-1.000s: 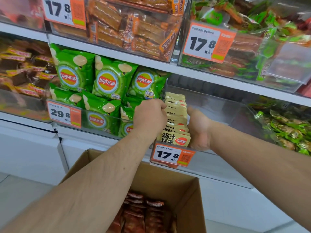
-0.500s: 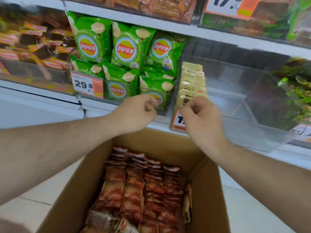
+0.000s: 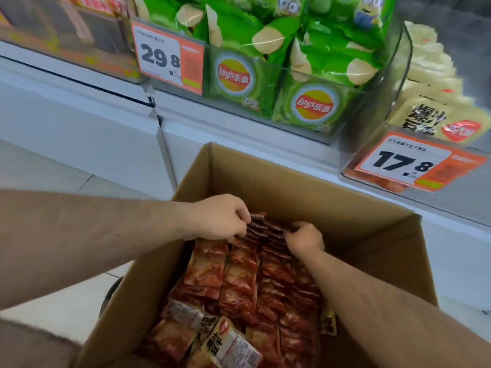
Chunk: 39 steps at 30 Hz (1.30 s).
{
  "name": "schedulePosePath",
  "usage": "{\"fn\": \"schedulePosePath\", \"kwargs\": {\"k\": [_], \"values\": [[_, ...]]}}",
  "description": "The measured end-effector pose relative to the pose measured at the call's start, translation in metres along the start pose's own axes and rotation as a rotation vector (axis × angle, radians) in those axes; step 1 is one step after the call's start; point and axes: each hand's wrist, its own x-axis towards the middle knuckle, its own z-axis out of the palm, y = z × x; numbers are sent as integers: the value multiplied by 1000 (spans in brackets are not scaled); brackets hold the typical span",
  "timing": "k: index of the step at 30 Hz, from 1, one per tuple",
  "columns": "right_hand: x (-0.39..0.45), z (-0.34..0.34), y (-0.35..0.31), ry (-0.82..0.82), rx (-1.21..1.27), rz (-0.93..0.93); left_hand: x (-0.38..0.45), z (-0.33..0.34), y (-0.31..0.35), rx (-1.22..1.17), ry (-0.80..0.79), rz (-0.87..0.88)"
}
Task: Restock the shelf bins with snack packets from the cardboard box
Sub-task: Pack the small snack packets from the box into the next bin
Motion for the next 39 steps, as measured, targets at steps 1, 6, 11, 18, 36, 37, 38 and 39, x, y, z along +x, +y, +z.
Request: {"fn": "schedulePosePath", "kwargs": {"k": [1,6,11,18,36,37,38,39], "values": [[6,6,2,-3,-6,8,3,1,-3,-58,3,-33],[3,12,8,225,54,-88,8,12,-13,-349,-18,-224],[-75,4,2,364,212,-523,11,21,-21,-810,-185,-430],[-116,15,0,126,186,-969,12,29,-32,-777,-33,-349],[-61,-42,-9,252,-316,-562,10,25,-31,-681,14,-384],[-71,-52,-11,271,-284,-589,6,23,-27,-695,28,-378],[-80,-63,-13,290,-254,-618,1,22,-21,-710,40,-368],[-91,-74,-14,323,-237,-662,-3,20,-14,-724,46,-355]]}}
